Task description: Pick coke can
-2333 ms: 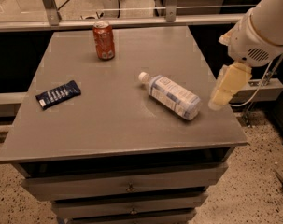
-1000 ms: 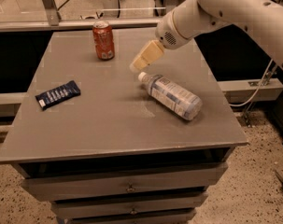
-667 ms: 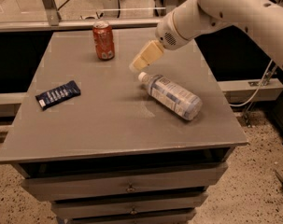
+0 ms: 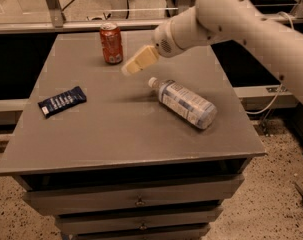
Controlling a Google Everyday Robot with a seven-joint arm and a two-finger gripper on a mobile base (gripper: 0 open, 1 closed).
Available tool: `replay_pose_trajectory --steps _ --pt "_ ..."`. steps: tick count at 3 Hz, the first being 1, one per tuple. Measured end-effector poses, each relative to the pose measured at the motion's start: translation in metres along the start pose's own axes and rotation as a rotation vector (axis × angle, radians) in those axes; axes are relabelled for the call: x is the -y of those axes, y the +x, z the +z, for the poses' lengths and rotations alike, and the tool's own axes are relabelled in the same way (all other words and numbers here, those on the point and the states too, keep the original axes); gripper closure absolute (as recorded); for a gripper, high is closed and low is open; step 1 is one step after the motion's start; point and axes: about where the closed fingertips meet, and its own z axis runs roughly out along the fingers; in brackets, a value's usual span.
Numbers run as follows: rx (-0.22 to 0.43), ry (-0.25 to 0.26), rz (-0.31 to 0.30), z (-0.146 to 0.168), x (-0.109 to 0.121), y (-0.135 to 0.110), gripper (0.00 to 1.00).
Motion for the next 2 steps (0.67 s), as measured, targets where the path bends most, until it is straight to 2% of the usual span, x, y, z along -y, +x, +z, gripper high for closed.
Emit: replay_pose_trajectory --steps 1,2 --pt "0.096 -0.024 0.020 0.051 0.010 -0.018 0.00" --pt "0.164 -0.034 0.024 0.091 0.018 -0.032 0.00"
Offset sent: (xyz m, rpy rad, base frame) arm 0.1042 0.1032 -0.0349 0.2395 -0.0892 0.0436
